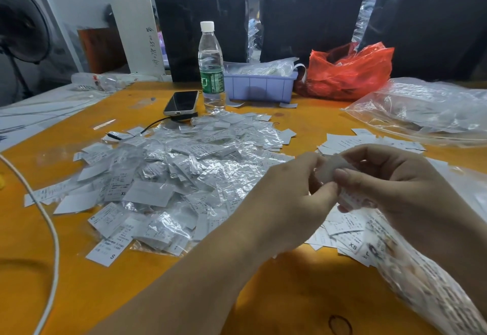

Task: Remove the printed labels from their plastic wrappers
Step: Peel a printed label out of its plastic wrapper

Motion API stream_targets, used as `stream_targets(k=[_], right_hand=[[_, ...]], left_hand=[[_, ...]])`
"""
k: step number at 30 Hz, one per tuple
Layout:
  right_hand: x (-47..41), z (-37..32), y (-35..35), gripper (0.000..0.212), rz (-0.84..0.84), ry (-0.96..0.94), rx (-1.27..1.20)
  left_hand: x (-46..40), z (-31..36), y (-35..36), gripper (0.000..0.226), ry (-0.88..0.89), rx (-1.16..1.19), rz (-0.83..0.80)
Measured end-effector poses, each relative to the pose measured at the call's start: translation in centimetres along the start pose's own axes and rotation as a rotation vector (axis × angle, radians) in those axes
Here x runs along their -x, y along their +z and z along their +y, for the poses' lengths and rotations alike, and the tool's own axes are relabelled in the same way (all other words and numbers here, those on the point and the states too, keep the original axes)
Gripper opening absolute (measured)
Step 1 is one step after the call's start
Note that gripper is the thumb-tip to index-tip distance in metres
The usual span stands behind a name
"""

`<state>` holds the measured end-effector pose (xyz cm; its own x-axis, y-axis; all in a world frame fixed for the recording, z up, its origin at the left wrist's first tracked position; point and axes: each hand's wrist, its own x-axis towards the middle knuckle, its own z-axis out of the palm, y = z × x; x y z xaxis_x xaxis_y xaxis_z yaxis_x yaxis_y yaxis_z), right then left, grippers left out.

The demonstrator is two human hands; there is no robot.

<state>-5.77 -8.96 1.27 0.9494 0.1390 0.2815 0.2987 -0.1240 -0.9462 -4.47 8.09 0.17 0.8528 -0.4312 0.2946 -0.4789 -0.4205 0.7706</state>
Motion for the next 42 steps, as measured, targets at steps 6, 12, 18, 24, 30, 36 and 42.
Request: stream_targets(k=[6,12,18,24,30,36,42], right_hand=[[0.0,-0.1,0.2,0.05,0.024,0.117,-0.094],[0.1,-0.1,0.1,0.045,-0.039,0.113,-0.034],[-0.3,0.2,-0.4,0.02,-0.069,0.07,0.009],[-0.4,0.7,-0.4,0.027,-0.092,0.074,0.04],[-0.4,0.7,-0.5,0.023,-0.066,0.083,0.076],[-0.7,0.8,-1.1,0.008,-0.019,0.086,0.172],[-0.6,1.1,-1.5,0.013,0.017,0.064,0.415]], left_hand=[[-0.3,-0.4,-0.3,0.012,0.032,-0.005,0.168],[-0.4,-0.3,-0.5,0.015,0.064,-0.009,0.133],[-0.4,-0.3,-0.9,0.014,0.06,0.002,0.138],[-0.5,-0.4,-1.1,0.013,0.081,-0.049,0.174],[-0.7,-0.7,-1.3,0.02,-0.005,-0.069,0.139],[-0.7,-0.8,-2.2,0.018,-0.003,-0.011,0.226],[-0.7,-1.9,-3.9,0.008,-0.187,-0.23,0.319]])
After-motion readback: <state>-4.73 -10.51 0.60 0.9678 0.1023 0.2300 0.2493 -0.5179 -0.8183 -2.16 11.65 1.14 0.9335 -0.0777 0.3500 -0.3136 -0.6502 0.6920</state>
